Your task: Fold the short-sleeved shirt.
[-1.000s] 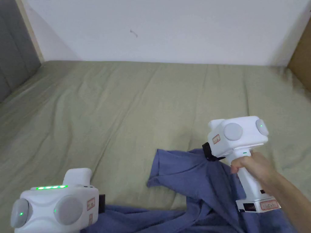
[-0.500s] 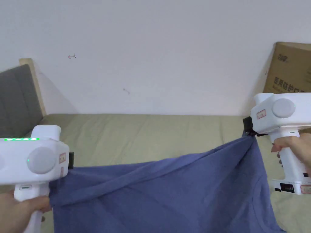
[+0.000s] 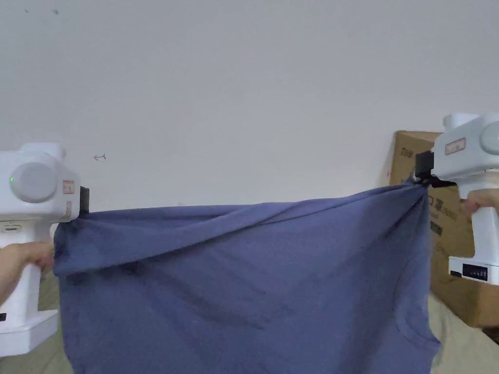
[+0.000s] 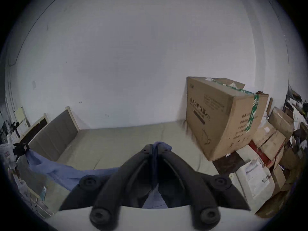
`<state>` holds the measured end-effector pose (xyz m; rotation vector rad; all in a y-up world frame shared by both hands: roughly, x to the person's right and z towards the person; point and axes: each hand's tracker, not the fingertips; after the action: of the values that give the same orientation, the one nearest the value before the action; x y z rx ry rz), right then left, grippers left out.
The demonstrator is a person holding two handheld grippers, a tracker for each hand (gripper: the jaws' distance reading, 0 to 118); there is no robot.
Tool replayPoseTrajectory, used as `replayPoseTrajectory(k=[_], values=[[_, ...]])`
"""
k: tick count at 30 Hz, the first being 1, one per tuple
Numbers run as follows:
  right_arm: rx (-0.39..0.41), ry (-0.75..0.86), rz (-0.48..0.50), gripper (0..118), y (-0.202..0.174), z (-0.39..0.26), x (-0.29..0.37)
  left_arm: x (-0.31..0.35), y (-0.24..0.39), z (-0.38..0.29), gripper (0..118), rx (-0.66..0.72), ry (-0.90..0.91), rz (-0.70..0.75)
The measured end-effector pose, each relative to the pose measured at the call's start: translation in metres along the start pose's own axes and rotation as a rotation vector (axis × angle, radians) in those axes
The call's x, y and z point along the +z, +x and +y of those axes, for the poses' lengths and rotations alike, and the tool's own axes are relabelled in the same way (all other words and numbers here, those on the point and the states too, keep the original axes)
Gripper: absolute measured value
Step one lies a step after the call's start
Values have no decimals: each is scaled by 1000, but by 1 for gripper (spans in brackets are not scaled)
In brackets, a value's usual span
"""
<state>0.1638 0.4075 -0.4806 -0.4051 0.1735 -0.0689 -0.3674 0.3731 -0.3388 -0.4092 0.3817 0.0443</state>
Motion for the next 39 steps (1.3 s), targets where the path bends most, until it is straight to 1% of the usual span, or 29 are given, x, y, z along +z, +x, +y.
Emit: replayPoseTrajectory(k=[3, 6, 8, 10, 12, 14, 18, 21, 23, 24, 27, 29, 32, 35, 36, 39], values=[[-3, 17, -12, 4, -6, 26, -11, -13, 4, 25, 4, 2, 20, 10], [-19, 35, -23, 4, -14, 60, -23, -32, 8, 57, 4, 18, 32, 11], [-19, 60, -34, 4, -19, 87, -28, -46, 10, 84, 4, 5, 45, 5], [-24, 98, -36, 4, -24, 115, -30, -54, 13, 113, 4, 8, 92, 25], [-33, 137, -33, 4, -28, 138, -29, -60, 14, 138, 4, 40, 157, 43], [-26, 161, -34, 4, -33, 157, -26, -64, 16, 159, 4, 43, 181, 50], [-31, 212, -46, 4, -38, 179, -24, -81, 19, 188, 4, 31, 220, 49], [-44, 223, -45, 4, -38, 177, -31, -93, 21, 188, 4, 31, 237, 56], [-31, 203, -53, 4, -39, 167, -45, -107, 25, 175, 4, 18, 236, 70], [-8, 180, -61, 4, -40, 158, -55, -115, 28, 163, 4, -11, 216, 81], [11, 90, -79, 4, -37, 123, -100, -151, 35, 120, 4, -41, 129, 76], [-5, 12, -99, 4, -33, 94, -136, -181, 39, 85, 4, -46, 47, 67], [-9, -113, -116, 4, -27, 35, -195, -233, 47, 18, 4, -63, -79, 79], [43, -297, -142, 4, -29, -39, -250, -278, 57, -52, 4, -65, -205, 93], [54, -340, -152, 4, -28, -65, -267, -290, 61, -75, 4, -86, -264, 87], [26, -490, -155, 4, -25, -139, -296, -315, 66, -137, 4, -120, -396, 63]])
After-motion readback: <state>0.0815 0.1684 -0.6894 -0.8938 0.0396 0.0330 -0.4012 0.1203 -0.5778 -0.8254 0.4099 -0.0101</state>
